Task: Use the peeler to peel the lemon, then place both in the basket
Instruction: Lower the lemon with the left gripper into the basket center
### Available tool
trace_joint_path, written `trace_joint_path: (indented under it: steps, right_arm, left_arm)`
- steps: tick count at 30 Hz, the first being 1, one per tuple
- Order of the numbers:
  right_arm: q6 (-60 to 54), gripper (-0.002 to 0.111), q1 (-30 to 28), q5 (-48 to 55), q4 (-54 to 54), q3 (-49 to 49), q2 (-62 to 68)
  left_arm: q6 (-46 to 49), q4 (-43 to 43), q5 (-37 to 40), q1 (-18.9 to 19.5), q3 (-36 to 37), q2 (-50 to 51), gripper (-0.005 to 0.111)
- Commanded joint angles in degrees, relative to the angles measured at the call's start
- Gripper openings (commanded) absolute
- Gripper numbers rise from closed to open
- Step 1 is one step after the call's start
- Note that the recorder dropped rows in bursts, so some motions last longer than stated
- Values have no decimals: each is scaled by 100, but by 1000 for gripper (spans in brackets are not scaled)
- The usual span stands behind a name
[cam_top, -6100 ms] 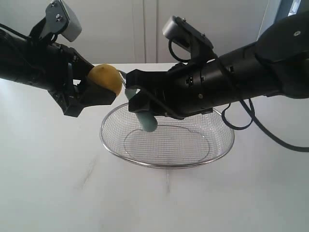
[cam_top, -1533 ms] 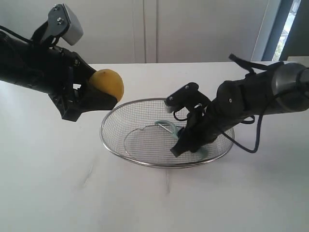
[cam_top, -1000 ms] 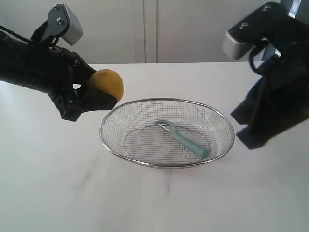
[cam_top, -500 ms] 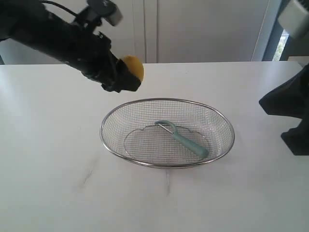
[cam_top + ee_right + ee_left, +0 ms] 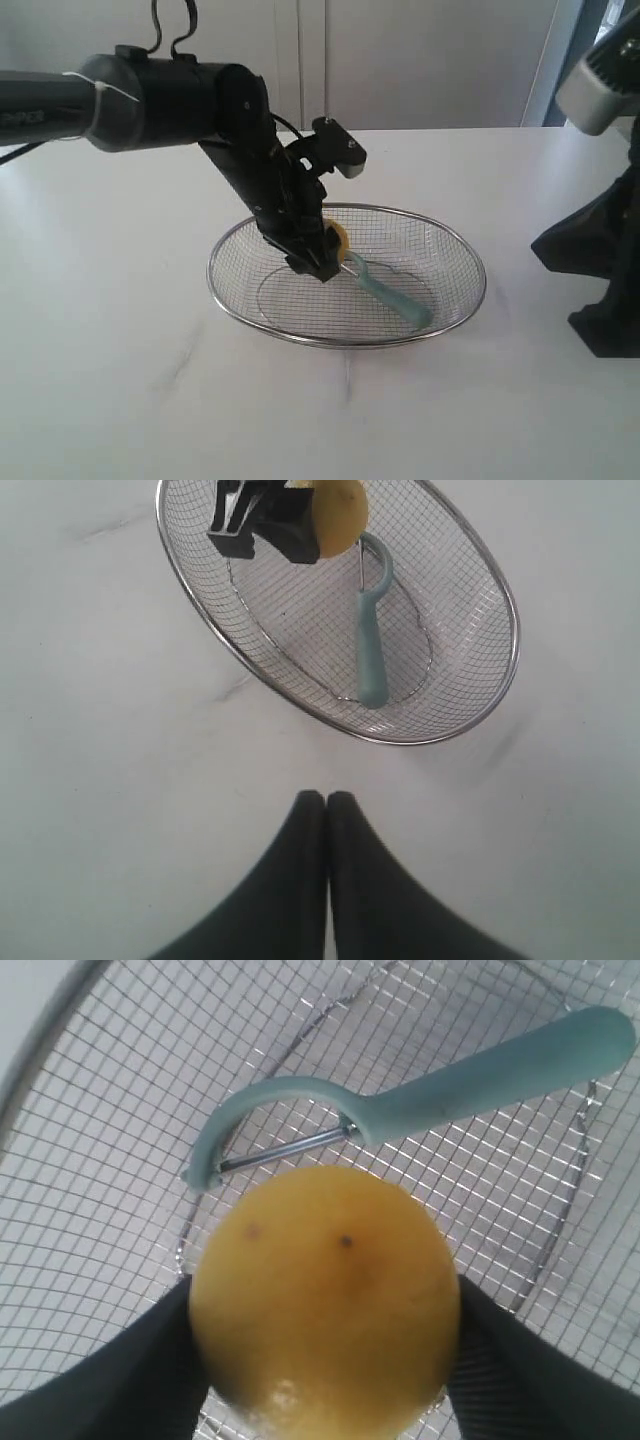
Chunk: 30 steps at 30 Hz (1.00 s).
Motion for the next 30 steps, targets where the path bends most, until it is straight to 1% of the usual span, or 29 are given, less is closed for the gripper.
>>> trace_joint_path:
  steps: [1,6,10,13,16,21,27,30]
  right_arm:
    - [44,0,-35,-136,9,54,-26]
    - [44,0,-35,-136,9,54,-36]
    - [44,0,-35,-147,9,54,-35]
    - [44,0,-35,-147,9,54,-35]
    - [44,0,-35,-147,9,54,-35]
    - [44,0,-35,-147,9,54,-35]
    - [44,0,-35,-147,9,54,-35]
    - [44,0,-35,-147,9,54,-35]
  left_arm:
    - [-57,-78,28,-26,-51,188,0]
    - [-42,-67,168,-26,-51,351,0]
    - [303,-42,168,-26,-51,399,0]
    - [360,-42,193,-26,-51,439,1]
    - [360,-42,208,-26,-51,452,13]
    - [360,-42,208,-26,-51,452,41]
    - [186,-65,289,-26,-54,452,66]
    - [192,-75,289,-26,-54,397,76]
